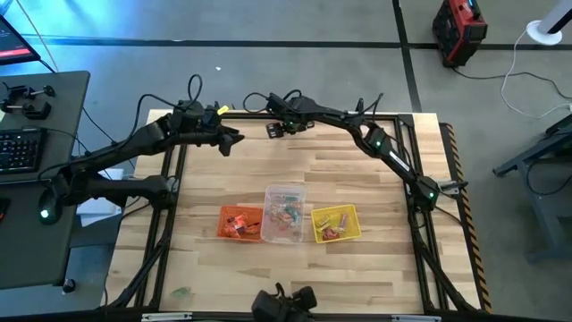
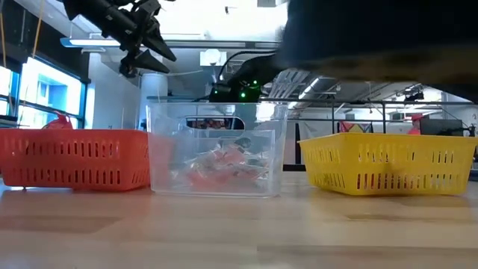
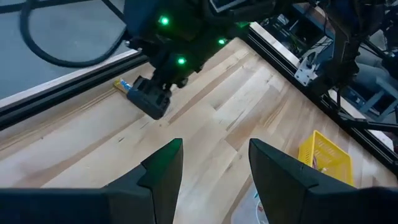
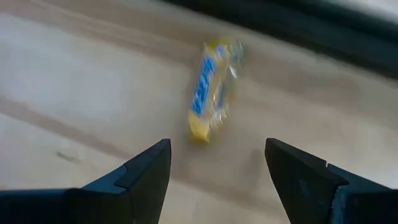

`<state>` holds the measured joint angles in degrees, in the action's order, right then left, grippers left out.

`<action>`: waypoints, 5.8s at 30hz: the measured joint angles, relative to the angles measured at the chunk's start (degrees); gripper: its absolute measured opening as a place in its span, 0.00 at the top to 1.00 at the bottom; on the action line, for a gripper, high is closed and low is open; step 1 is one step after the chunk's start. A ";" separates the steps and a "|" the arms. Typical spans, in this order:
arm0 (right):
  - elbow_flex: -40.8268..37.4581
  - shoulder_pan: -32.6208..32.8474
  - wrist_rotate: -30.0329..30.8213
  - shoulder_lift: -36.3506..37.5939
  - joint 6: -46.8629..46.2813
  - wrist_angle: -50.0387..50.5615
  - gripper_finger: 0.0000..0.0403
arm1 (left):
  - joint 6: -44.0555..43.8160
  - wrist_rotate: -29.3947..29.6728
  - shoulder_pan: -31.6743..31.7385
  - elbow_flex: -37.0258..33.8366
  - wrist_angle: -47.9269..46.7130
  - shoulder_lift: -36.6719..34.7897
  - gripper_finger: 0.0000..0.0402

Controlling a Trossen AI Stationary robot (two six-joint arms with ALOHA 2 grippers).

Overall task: Sort candy by brand, put in halloween buckets
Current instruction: Put the yellow candy into the yellow bin

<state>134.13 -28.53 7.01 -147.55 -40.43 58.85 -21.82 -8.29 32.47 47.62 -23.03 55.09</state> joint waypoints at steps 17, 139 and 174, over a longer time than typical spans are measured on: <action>0.22 -2.26 -6.10 -1.36 6.30 -7.01 0.48 | 3.99 -0.09 0.15 0.00 -0.09 0.00 0.57; 0.70 4.38 13.01 4.46 -1.67 -10.52 1.00 | 6.39 0.02 0.57 15.21 -7.08 -9.95 0.57; 0.74 8.61 32.30 19.34 4.93 21.85 1.00 | 15.46 -9.62 8.87 13.35 -10.69 10.51 0.57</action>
<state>134.87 -19.93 39.31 -128.21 -35.50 80.71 -6.36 -17.91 41.34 60.97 -33.71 65.60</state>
